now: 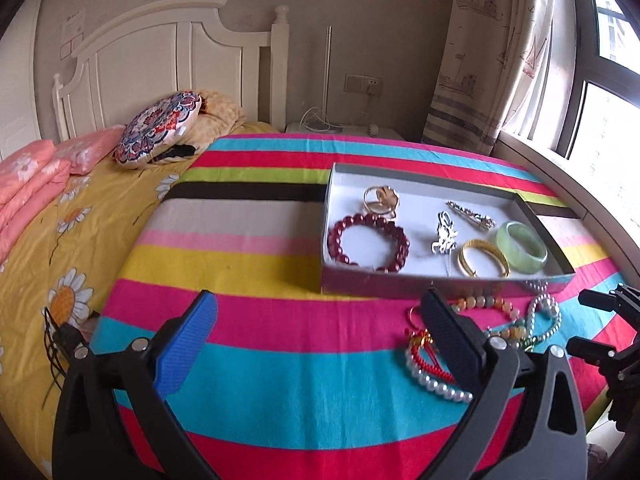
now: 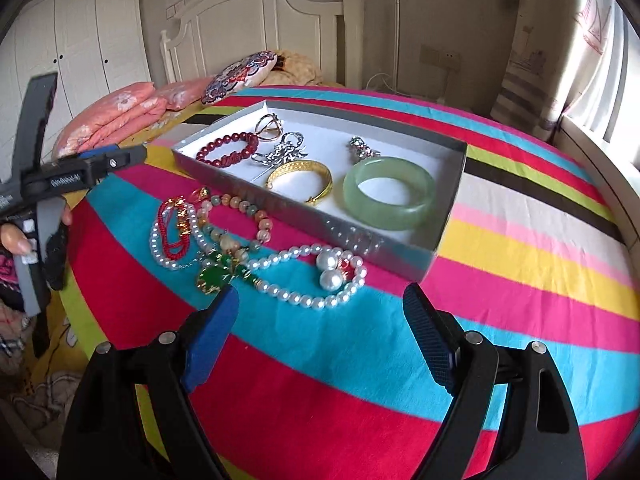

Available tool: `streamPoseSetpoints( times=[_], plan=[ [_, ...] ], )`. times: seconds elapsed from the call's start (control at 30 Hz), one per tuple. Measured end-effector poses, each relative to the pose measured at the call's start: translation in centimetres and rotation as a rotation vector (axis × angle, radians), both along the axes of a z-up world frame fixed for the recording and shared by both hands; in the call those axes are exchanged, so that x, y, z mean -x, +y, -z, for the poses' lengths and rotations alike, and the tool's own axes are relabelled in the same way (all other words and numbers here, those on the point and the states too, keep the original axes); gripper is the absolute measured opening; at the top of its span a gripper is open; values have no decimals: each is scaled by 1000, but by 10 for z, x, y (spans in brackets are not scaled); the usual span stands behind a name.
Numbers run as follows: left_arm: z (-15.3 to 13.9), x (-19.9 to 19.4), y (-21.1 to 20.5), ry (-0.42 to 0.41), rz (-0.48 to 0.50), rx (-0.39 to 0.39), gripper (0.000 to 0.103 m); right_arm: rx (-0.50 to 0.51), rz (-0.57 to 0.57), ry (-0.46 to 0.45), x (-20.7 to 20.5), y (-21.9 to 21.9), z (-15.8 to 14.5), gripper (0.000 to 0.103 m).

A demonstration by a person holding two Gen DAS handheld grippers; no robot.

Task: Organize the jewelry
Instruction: 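Grasp the green pendant of the pearl necklace with the right tool, then lift the pearl necklace with the right tool while the left tool grasps the red string bracelet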

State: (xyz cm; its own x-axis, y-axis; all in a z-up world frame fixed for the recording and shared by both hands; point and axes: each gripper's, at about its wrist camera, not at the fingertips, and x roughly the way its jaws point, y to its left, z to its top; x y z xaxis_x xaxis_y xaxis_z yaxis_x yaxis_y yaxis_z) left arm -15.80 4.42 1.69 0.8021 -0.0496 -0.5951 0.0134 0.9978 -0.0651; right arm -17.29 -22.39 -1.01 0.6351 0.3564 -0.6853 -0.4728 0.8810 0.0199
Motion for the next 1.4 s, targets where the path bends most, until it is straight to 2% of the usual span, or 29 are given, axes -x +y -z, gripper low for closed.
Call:
streamPoseSetpoints(
  times=[0.13,0.23,0.3,0.4,0.5,0.63,0.77,0.93,1.0,1.13,1.23,1.33,1.4],
  plan=[
    [7,-6,6,24,12,51,100,17,-5,-10,3,4,-1,75],
    [12,-11,17,55,11,123,100,64,-42,-31,4,16,0,62],
    [17,-16,20,98,0,150,100,116,-67,-34,3,26,3,50],
    [19,-19,20,120,3,146,100,162,-114,-20,2,39,7,40],
    [19,-19,16,118,23,137,100,200,-153,-16,1,47,11,35],
    [20,-20,15,122,32,143,100,241,-214,-11,-4,57,10,32],
    [20,-20,17,123,33,150,101,219,-291,43,-13,63,9,29],
    [21,-21,16,126,39,157,100,102,-335,94,-26,56,11,27],
    [22,-20,16,129,40,159,100,115,-317,67,-22,56,11,11],
    [22,-21,16,134,41,162,100,193,-269,-36,-3,62,10,10],
    [22,-21,15,132,47,164,101,198,-196,-145,14,59,-3,10],
    [22,-21,13,133,61,160,100,292,-114,-332,30,61,-19,10],
    [22,-21,11,136,74,154,100,292,-82,-393,33,57,-30,10]
  ],
)
